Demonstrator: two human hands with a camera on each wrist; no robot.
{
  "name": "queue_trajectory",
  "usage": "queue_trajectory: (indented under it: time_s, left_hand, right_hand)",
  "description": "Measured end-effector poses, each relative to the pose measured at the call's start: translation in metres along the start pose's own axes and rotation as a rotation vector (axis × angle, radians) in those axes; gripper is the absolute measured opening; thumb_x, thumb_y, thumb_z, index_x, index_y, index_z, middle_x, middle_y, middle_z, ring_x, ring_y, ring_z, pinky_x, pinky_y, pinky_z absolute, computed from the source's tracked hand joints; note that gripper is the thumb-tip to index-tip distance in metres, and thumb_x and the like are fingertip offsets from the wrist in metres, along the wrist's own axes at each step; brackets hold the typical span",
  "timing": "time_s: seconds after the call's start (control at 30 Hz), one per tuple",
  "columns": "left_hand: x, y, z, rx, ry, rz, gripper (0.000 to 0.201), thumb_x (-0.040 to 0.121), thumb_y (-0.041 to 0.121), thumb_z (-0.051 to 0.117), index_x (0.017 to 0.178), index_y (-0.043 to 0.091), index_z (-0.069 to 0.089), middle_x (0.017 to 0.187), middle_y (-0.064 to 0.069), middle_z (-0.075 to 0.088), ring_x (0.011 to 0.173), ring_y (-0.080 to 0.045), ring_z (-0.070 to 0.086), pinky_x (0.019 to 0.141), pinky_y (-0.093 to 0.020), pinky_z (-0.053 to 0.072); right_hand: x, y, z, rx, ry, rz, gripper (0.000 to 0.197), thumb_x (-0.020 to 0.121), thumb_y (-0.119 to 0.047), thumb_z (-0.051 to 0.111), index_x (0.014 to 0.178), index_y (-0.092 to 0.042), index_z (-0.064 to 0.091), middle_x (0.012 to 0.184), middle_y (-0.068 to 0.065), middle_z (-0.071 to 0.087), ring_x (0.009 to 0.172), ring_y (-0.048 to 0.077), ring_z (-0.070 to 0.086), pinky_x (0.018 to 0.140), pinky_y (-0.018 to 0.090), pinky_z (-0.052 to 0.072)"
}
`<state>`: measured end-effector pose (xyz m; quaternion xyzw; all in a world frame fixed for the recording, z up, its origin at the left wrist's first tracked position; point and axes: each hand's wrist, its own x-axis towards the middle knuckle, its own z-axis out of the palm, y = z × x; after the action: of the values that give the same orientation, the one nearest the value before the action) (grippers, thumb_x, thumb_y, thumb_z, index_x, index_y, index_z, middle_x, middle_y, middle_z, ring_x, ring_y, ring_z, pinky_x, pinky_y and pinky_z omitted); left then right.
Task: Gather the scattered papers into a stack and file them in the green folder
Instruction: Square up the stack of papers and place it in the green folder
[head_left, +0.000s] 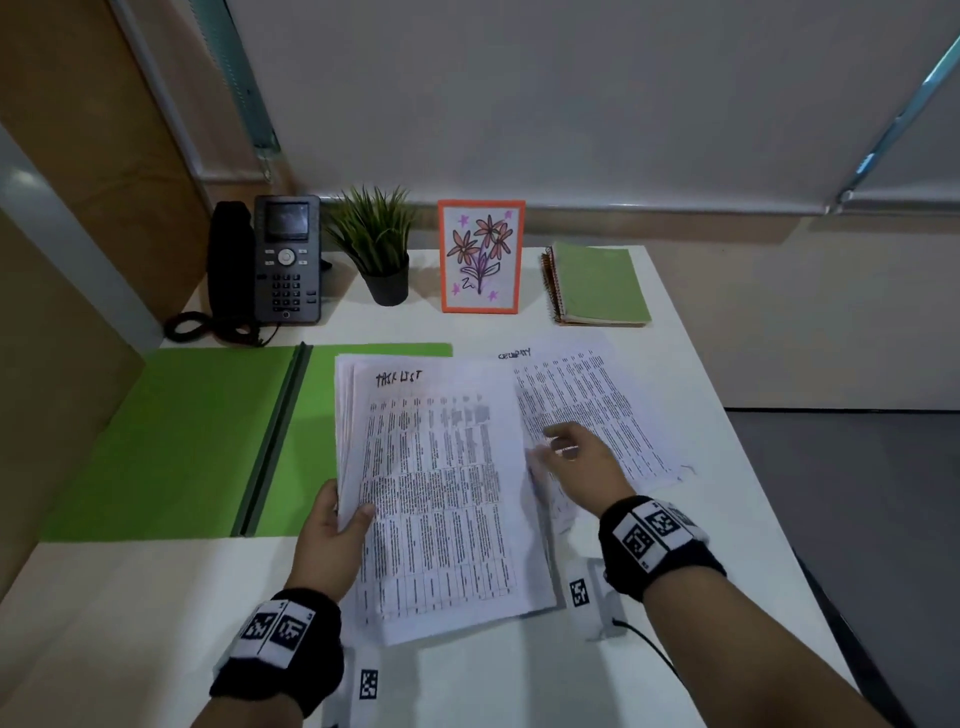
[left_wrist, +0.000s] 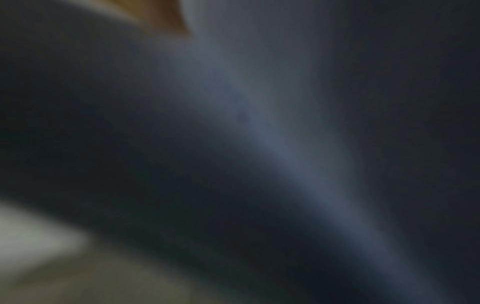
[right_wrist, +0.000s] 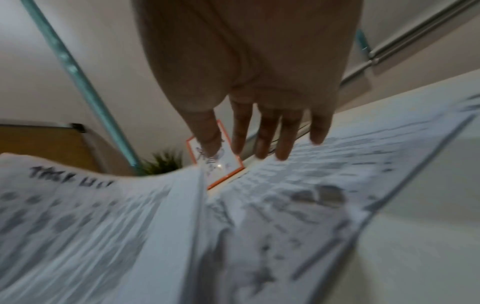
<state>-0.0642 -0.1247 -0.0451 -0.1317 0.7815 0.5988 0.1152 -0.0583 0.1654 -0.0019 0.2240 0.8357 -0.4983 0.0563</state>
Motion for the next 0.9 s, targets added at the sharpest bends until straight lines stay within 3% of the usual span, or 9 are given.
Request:
queue_trajectory:
  time_s: [0.07, 0.13, 0.2, 0.27, 0.33, 0.57, 0.73, 0.83, 0.9]
  left_hand:
    - [0.005, -0.011, -0.002, 0.019, 0.021, -0.033, 0.037, 0.094, 0.017, 0.055, 0.129, 0.018, 0.047, 0.122, -0.003, 0.061, 0.112, -0.024, 0.057, 0.093, -0.038, 0.048]
    - [0.005, -0.016, -0.004, 0.025, 0.045, -0.035, 0.024, 0.095, 0.013, 0.053, 0.116, 0.023, 0.05, 0.103, 0.001, 0.064, 0.097, -0.025, 0.061, 0.073, -0.027, 0.047]
    - [0.004, -0.02, -0.005, 0.027, 0.062, -0.066, 0.028, 0.095, 0.015, 0.053, 0.122, 0.022, 0.05, 0.107, -0.001, 0.064, 0.102, -0.028, 0.06, 0.081, -0.032, 0.047]
    - [0.006, -0.027, -0.005, 0.032, 0.085, -0.124, 0.045, 0.094, 0.022, 0.055, 0.137, 0.018, 0.042, 0.126, -0.005, 0.058, 0.116, -0.028, 0.055, 0.099, -0.041, 0.043]
    - [0.008, -0.035, -0.006, 0.044, 0.092, -0.156, 0.055, 0.092, 0.029, 0.057, 0.142, 0.021, 0.036, 0.138, -0.005, 0.052, 0.125, -0.028, 0.05, 0.107, -0.048, 0.038]
    - [0.011, -0.04, -0.006, 0.069, 0.105, -0.181, 0.052, 0.092, 0.029, 0.057, 0.14, 0.018, 0.038, 0.134, -0.009, 0.055, 0.121, -0.031, 0.052, 0.104, -0.049, 0.04]
    - [0.011, -0.046, -0.006, 0.068, 0.126, -0.19, 0.053, 0.092, 0.027, 0.057, 0.141, 0.015, 0.038, 0.135, -0.01, 0.054, 0.122, -0.031, 0.052, 0.106, -0.048, 0.038]
    - [0.009, -0.044, -0.005, 0.073, 0.123, -0.184, 0.053, 0.093, 0.027, 0.056, 0.141, 0.015, 0.038, 0.135, -0.01, 0.054, 0.122, -0.031, 0.051, 0.107, -0.047, 0.038]
    - [0.008, -0.044, -0.005, 0.077, 0.129, -0.189, 0.055, 0.093, 0.027, 0.056, 0.142, 0.015, 0.036, 0.136, -0.01, 0.052, 0.125, -0.032, 0.049, 0.107, -0.047, 0.037]
  right_hand:
    - [0.014, 0.022, -0.015, -0.148, 0.178, 0.057, 0.032, 0.088, -0.031, 0.063, 0.117, -0.02, 0.057, 0.123, 0.008, 0.049, 0.113, 0.026, 0.053, 0.095, 0.035, 0.043]
    - [0.025, 0.041, -0.03, -0.265, 0.326, 0.153, 0.038, 0.088, -0.032, 0.062, 0.123, -0.018, 0.055, 0.133, 0.015, 0.044, 0.119, 0.032, 0.049, 0.099, 0.041, 0.042]
    - [0.034, 0.057, -0.041, -0.319, 0.392, 0.268, 0.049, 0.087, -0.033, 0.062, 0.132, -0.018, 0.048, 0.143, 0.019, 0.036, 0.129, 0.034, 0.04, 0.105, 0.047, 0.037]
    - [0.041, 0.069, -0.045, -0.351, 0.372, 0.394, 0.065, 0.086, -0.038, 0.062, 0.141, -0.018, 0.035, 0.151, 0.018, 0.024, 0.139, 0.033, 0.024, 0.112, 0.051, 0.027]
    - [0.045, 0.075, -0.043, -0.415, 0.327, 0.462, 0.078, 0.084, -0.044, 0.063, 0.146, -0.017, 0.023, 0.153, 0.018, 0.018, 0.141, 0.033, 0.017, 0.113, 0.052, 0.022]
    - [0.056, 0.069, -0.046, -0.493, 0.292, 0.538, 0.1, 0.066, -0.05, 0.079, 0.139, -0.005, 0.026, 0.14, 0.018, 0.036, 0.131, 0.032, 0.035, 0.106, 0.047, 0.034]
    - [0.053, 0.069, -0.046, -0.466, 0.287, 0.515, 0.092, 0.061, -0.049, 0.083, 0.127, -0.002, 0.039, 0.129, 0.017, 0.048, 0.121, 0.032, 0.047, 0.098, 0.041, 0.043]
    - [0.048, 0.069, -0.045, -0.245, 0.301, 0.459, 0.077, 0.07, -0.025, 0.083, 0.128, -0.004, 0.037, 0.128, 0.02, 0.047, 0.11, 0.035, 0.054, 0.084, 0.038, 0.047]
    - [0.044, 0.068, -0.044, -0.098, 0.299, 0.425, 0.07, 0.073, -0.014, 0.079, 0.127, -0.005, 0.035, 0.122, 0.023, 0.053, 0.102, 0.036, 0.059, 0.082, 0.039, 0.051]
